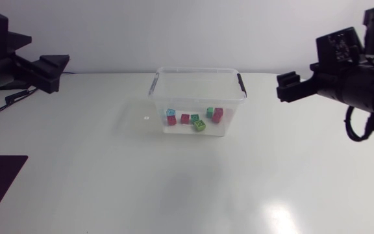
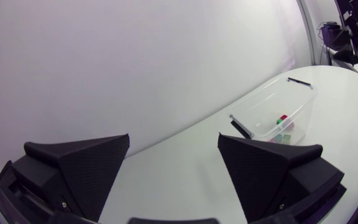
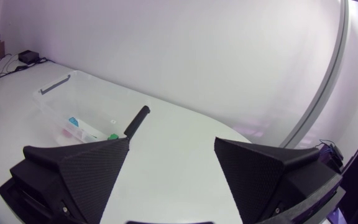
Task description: Place the duplo bricks in the container
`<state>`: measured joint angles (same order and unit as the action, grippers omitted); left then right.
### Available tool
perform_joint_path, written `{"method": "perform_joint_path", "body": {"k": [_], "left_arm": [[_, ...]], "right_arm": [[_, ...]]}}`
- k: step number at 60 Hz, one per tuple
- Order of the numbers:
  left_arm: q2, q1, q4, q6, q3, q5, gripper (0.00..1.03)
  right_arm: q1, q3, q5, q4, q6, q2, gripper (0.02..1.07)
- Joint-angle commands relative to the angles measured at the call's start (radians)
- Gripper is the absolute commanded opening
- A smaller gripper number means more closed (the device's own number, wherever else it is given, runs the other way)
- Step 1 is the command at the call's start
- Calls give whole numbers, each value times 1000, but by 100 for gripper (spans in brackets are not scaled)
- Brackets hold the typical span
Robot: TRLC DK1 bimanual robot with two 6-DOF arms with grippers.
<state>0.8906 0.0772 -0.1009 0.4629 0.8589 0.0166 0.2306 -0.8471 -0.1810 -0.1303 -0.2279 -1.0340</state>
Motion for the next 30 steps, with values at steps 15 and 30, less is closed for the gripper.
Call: {"method": "perform_joint_path", "body": {"k": [15,30], "left_arm": [[-337,-4,95,-95,-241,-81,99],[-584,-9,89,-121,-392,-91,99]], "right_arm": [[-97,230,0,-37,-44,376,102],[-139,367,11,-83,-53,653,102]]}}
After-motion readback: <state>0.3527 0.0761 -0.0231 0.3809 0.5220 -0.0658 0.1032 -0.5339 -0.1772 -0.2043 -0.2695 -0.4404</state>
